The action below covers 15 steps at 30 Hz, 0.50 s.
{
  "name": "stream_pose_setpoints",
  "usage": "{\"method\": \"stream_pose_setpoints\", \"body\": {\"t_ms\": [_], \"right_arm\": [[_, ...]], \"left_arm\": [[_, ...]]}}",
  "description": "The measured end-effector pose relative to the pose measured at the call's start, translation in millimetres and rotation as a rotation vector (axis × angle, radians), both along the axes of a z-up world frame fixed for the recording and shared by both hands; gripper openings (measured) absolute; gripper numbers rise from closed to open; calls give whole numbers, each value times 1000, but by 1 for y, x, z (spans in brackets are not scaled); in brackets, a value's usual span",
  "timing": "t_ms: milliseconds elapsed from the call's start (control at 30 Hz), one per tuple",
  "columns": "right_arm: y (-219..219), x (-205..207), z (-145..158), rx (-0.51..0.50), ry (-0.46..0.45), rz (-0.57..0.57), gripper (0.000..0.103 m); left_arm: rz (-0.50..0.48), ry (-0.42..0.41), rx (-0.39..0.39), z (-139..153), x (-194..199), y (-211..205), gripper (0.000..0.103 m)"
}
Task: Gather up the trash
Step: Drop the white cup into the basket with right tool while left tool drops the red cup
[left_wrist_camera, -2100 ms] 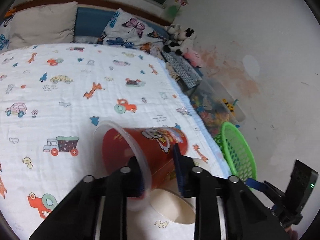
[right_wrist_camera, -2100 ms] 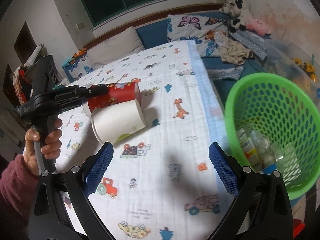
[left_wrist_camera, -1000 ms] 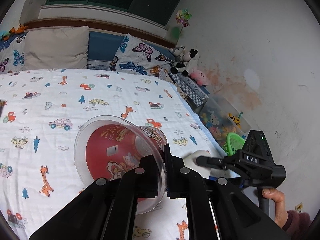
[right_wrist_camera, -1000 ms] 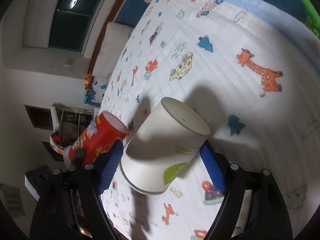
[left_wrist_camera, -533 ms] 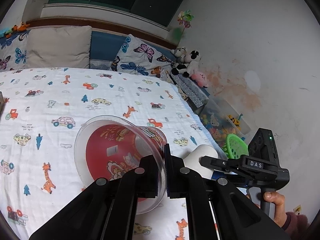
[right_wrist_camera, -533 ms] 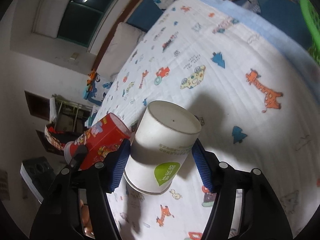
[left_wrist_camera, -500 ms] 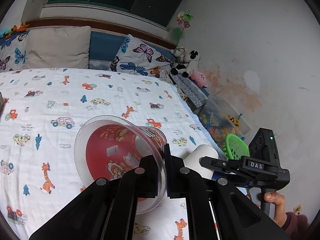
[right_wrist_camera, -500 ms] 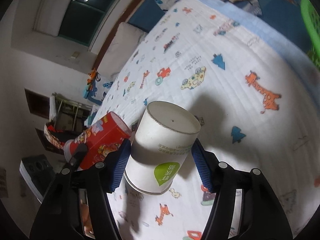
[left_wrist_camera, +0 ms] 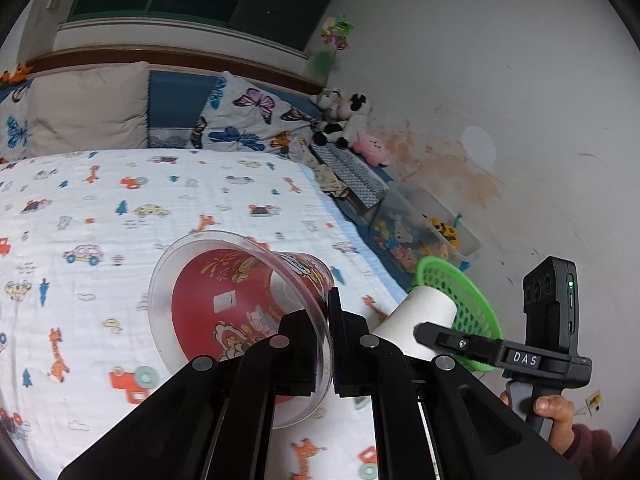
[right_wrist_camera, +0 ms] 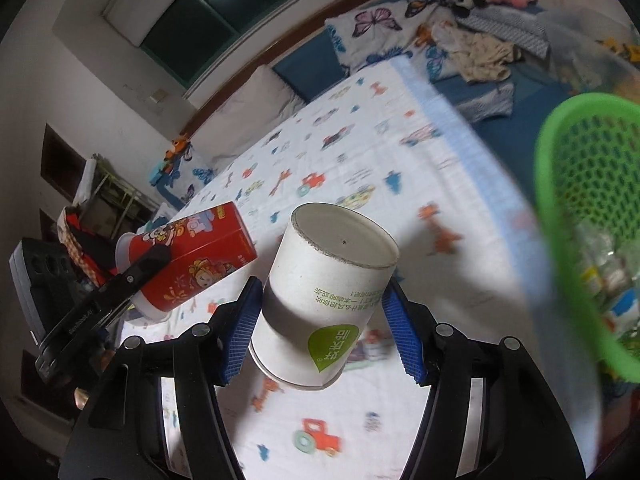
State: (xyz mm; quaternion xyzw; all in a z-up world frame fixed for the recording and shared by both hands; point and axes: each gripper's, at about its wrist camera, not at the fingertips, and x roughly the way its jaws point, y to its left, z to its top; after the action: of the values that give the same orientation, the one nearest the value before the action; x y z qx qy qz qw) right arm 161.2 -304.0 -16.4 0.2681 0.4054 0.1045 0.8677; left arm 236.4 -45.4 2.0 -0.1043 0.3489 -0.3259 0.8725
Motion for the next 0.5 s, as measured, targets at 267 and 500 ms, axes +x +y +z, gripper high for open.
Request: {"method": "stream_pose_setpoints", "body": {"t_ms": [267, 500], "right_arm": [[-75, -28, 8, -77, -12, -145, 62], [-138, -54, 4, -203, -1, -279, 62]], "left_arm": [[-72, -11, 5, 9, -10, -43, 5], [-141, -24, 18, 16, -17, -88, 5]]}}
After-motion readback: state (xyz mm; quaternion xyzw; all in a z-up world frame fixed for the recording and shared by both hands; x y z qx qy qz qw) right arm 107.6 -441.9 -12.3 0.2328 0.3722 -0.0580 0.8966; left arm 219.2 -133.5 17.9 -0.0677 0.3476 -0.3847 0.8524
